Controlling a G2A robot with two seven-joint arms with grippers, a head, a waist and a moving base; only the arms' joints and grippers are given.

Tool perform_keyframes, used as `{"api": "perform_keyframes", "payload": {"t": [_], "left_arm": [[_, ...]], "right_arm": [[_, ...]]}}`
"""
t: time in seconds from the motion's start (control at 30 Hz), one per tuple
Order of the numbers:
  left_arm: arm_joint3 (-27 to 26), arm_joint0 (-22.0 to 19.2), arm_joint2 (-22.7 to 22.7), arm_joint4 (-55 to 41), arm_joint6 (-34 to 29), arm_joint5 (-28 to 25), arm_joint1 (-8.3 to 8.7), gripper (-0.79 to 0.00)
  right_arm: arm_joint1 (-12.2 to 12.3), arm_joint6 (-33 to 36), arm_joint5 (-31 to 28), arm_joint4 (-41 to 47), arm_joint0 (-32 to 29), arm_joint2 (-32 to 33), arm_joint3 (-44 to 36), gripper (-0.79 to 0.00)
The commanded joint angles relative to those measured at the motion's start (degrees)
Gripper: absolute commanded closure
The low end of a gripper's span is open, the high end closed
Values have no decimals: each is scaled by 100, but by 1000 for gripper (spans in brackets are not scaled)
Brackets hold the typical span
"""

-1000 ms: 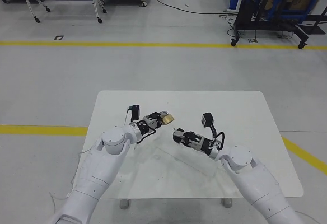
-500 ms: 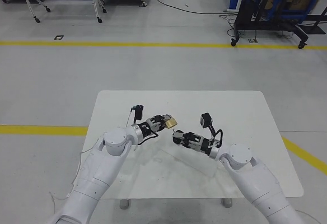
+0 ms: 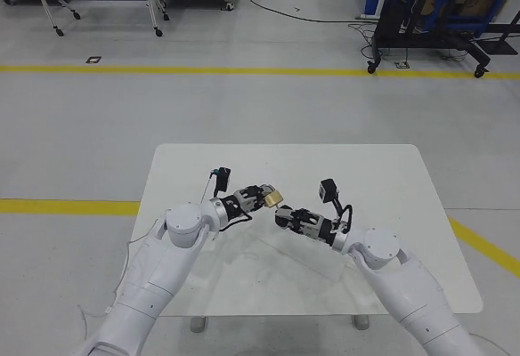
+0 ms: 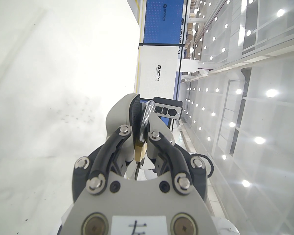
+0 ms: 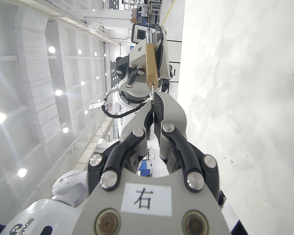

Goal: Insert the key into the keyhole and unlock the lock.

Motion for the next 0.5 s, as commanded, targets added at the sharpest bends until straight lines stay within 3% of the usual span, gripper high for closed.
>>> {"api": "perform_keyframes", "payload": {"t": [0.0,0.47], "left_arm": [[-13,3,4,32,5,-9,6,0],[-103,28,69,254,-67,-14,44,0]], "right_arm": [[-2,-2,1,-2,-2,-1,-4,0],[-4,-59,115,-134,-29,5,-60,0]]}}
